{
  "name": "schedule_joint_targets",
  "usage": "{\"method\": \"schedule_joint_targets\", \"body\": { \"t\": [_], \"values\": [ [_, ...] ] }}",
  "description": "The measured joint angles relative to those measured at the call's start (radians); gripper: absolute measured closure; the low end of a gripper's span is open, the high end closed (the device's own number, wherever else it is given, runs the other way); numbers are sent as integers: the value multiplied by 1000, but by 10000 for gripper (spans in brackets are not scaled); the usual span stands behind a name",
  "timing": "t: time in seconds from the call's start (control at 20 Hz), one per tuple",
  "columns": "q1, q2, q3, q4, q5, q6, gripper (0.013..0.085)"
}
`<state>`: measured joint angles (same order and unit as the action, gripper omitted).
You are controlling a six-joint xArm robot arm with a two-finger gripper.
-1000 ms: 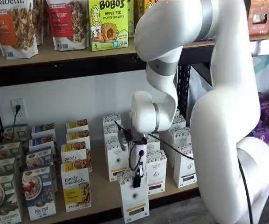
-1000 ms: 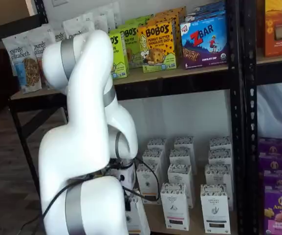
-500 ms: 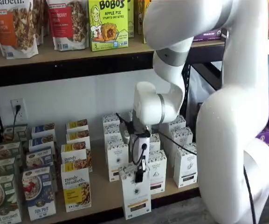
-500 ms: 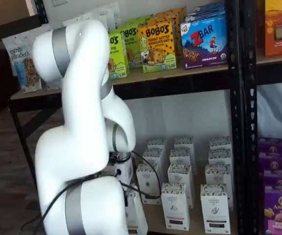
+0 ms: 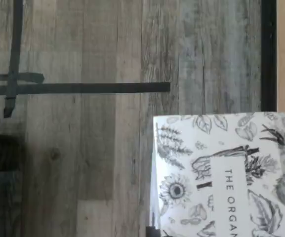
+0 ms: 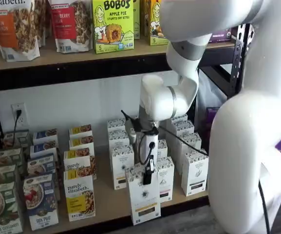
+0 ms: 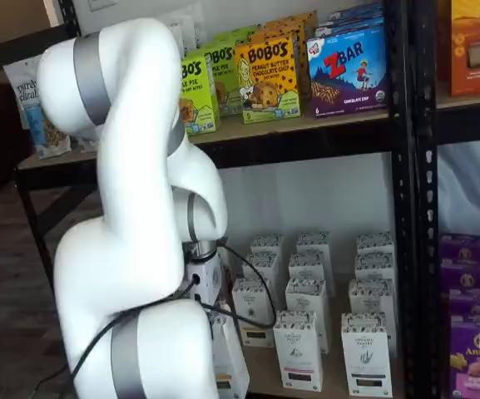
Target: Pick up the white box with a yellow strip in the middle, on the bottom shelf, the fourth box from the left
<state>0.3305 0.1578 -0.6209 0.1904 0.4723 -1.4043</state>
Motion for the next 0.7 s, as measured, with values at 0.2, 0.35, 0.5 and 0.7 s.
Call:
{"method": "schedule_joint_targets", "body": {
  "t": [0.2, 0.35, 0.5, 0.7],
  "values": [
    [3, -63, 18, 4, 49, 4, 490],
    [7, -107, 29, -7, 85, 21, 490],
    [11, -152, 41, -8, 121, 30, 490],
    [19, -217, 62, 5, 151, 32, 490]
  ]
}}
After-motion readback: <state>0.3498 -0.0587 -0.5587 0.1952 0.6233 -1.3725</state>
